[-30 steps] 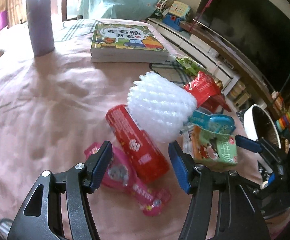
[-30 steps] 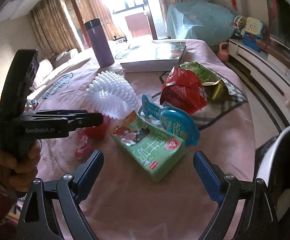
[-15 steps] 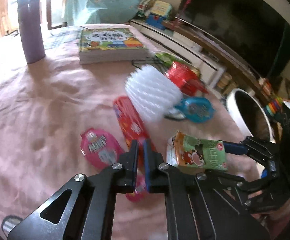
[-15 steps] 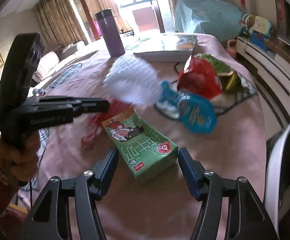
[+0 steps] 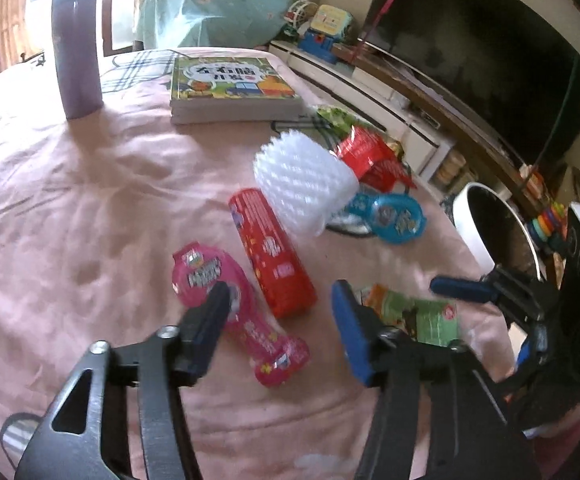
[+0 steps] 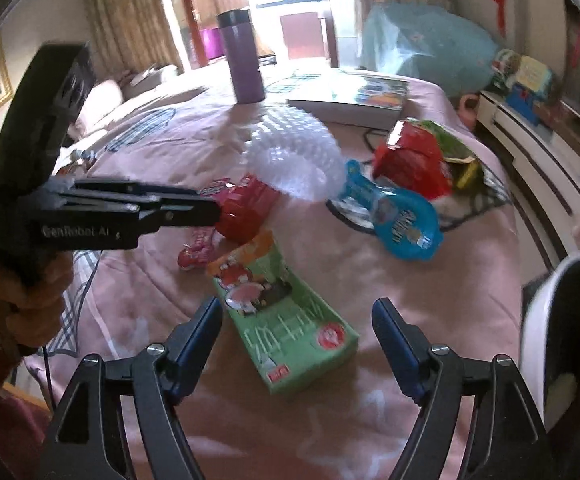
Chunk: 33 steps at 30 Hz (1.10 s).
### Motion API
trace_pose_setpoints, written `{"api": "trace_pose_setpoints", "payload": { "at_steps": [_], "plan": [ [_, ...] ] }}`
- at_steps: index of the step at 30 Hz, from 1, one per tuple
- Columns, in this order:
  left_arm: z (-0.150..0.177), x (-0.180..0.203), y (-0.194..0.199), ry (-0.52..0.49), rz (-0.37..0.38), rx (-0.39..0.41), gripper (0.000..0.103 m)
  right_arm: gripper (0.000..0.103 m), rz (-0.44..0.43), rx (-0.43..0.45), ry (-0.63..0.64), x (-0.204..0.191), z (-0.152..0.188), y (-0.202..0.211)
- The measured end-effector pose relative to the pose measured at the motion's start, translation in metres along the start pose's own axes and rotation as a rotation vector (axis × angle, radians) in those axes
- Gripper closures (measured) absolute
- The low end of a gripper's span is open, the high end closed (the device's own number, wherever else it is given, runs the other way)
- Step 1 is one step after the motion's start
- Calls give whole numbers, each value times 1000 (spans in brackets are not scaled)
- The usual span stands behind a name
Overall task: Collect trash
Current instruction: 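Grasp the red tube with the left tool while the right tool grasps the green milk carton, then carry the red tube and green carton over the bin with both tools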
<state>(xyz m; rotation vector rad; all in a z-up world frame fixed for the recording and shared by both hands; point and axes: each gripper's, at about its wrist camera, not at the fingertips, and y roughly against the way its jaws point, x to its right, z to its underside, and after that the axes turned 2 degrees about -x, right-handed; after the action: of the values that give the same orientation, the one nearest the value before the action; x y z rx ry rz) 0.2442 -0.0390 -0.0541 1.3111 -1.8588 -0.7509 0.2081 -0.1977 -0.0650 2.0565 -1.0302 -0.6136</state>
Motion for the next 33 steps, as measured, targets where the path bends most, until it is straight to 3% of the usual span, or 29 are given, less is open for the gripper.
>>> {"api": "trace_pose_setpoints", "payload": {
  "at_steps": [3,6,7,8,9,12,16,20,27,33],
  "plan": [
    [-8,4,-17,-14,-27,-31,42,26,1,-31,34,-4,-3,-13],
    [-12,10,-32,-40,-74,-36,43,44,9,-57,14,-1,1,-20],
    [-13,13,-34,-55,-94,-23,43,46,15,-56,5,0,2,-19],
    [-14,15,-36,-70,-108,-15,48,46,19,-50,-17,2,5,-16],
    [-14,18,-38,-85,-115,-11,66,46,31,-37,-44,6,9,-12],
    [-11,22,-38,-103,-106,-10,67,47,82,-16,-139,19,21,0],
    [0,28,-28,-109,-55,-15,68,47,87,48,-333,43,44,24],
    [20,43,-11,-103,15,-15,69,47,95,107,-437,52,61,44],
    [50,79,8,-150,106,-28,70,48,94,141,-496,58,78,62],
    [55,114,14,-212,149,-22,70,48,113,173,-534,63,92,79]
  ]
}}
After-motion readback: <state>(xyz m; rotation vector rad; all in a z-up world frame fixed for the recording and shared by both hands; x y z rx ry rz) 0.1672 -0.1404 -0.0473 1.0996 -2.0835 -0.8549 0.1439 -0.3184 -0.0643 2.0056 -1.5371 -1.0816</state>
